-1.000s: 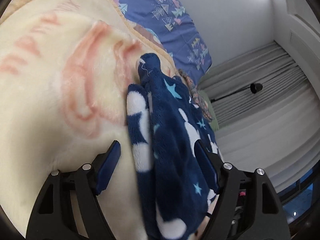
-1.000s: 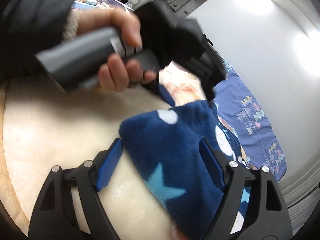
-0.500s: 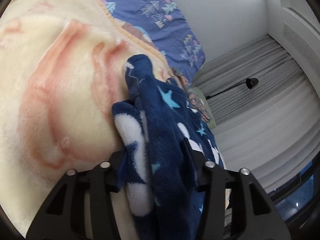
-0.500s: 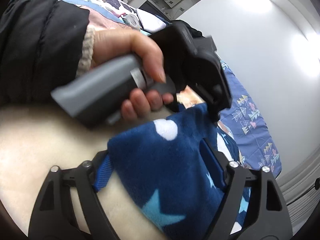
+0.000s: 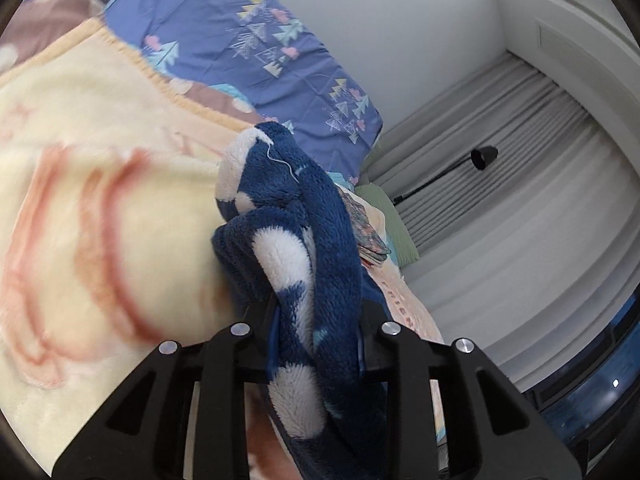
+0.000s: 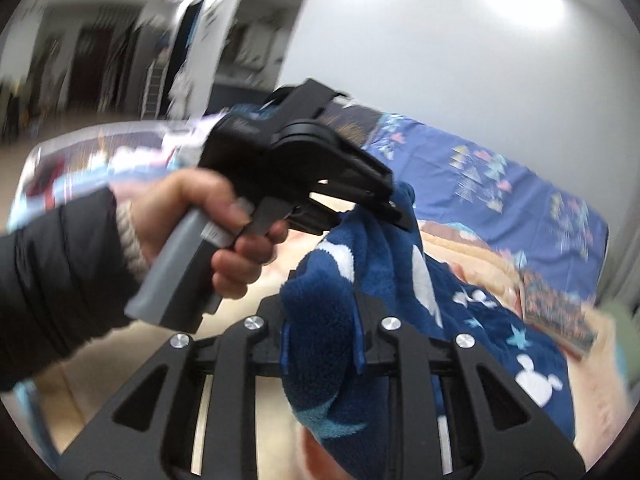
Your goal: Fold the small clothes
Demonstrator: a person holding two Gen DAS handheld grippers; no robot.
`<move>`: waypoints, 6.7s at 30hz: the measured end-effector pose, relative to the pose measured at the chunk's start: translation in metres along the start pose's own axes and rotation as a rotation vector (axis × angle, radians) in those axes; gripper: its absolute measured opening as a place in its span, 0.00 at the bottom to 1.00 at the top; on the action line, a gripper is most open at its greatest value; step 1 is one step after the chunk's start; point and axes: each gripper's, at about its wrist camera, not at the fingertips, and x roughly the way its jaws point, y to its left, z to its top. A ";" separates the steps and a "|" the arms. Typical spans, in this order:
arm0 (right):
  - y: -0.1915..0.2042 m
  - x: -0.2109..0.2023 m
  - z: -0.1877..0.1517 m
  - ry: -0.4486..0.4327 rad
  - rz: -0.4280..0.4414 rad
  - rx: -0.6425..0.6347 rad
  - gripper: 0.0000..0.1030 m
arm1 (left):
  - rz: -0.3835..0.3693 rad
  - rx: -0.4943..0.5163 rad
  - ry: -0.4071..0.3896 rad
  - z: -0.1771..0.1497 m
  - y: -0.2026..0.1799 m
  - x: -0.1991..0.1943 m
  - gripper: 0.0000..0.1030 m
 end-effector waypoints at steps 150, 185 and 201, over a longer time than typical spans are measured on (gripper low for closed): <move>-0.333 0.026 -0.154 0.338 -0.177 0.752 0.32 | 0.526 0.536 0.100 -0.050 -0.091 0.257 0.18; -0.335 0.036 -0.102 0.481 -0.293 0.590 0.59 | 0.454 0.561 0.045 -0.043 -0.120 0.186 0.49; -0.321 -0.023 -0.167 0.488 -0.284 0.924 0.81 | 0.440 0.664 0.095 -0.123 -0.129 0.164 0.50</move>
